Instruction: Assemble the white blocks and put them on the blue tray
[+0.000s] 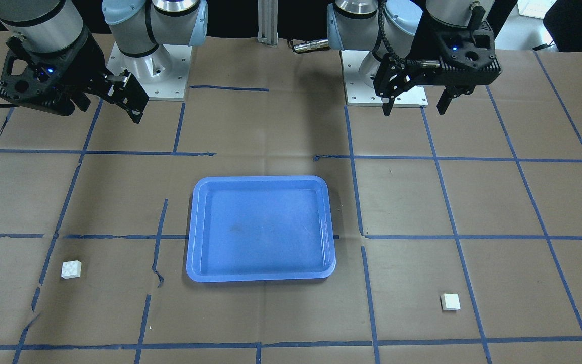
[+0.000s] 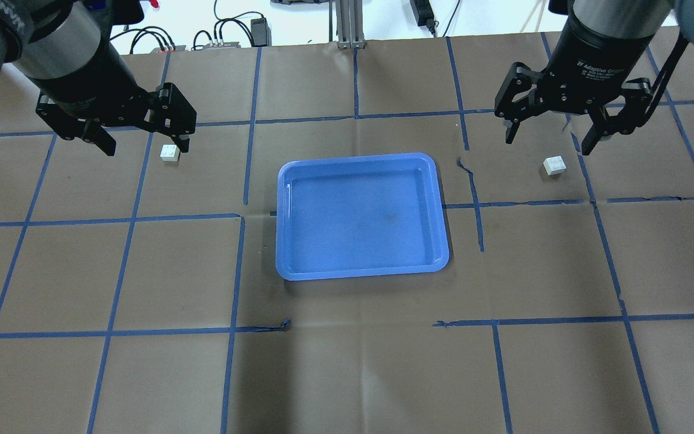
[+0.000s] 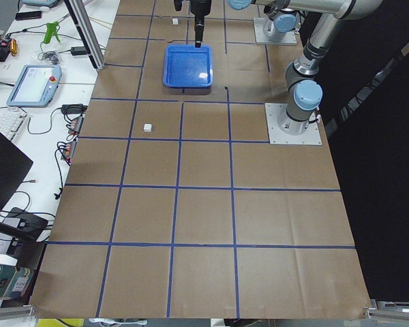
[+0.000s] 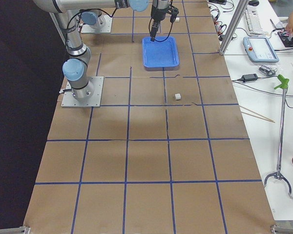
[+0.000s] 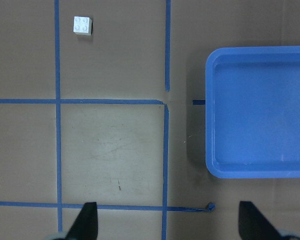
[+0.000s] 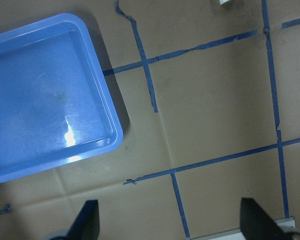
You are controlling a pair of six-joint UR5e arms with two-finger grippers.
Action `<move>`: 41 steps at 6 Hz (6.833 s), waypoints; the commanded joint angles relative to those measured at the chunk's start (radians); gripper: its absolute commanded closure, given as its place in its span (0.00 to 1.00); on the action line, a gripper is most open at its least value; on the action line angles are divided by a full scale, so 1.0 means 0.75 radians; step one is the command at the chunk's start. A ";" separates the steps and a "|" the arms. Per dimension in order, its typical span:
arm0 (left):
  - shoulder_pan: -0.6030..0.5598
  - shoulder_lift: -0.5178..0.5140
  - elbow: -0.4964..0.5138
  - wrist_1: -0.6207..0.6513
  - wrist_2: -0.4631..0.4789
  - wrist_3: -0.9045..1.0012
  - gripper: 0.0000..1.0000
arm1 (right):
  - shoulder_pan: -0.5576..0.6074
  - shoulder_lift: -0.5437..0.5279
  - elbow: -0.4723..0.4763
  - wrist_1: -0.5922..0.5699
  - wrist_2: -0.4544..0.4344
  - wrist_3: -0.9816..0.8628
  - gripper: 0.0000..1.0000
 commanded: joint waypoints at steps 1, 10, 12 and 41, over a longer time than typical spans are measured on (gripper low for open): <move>-0.006 0.000 -0.004 0.001 0.003 0.000 0.01 | 0.000 0.000 0.001 0.000 0.000 -0.001 0.00; 0.249 -0.283 0.002 0.163 -0.007 0.214 0.01 | -0.116 0.041 0.001 -0.030 -0.031 -1.119 0.00; 0.321 -0.512 -0.010 0.425 -0.009 0.421 0.01 | -0.259 0.108 0.001 -0.112 -0.020 -1.767 0.00; -0.481 -0.808 -0.167 0.759 -0.239 1.550 0.94 | -0.593 0.663 0.069 -0.507 0.652 -3.093 0.60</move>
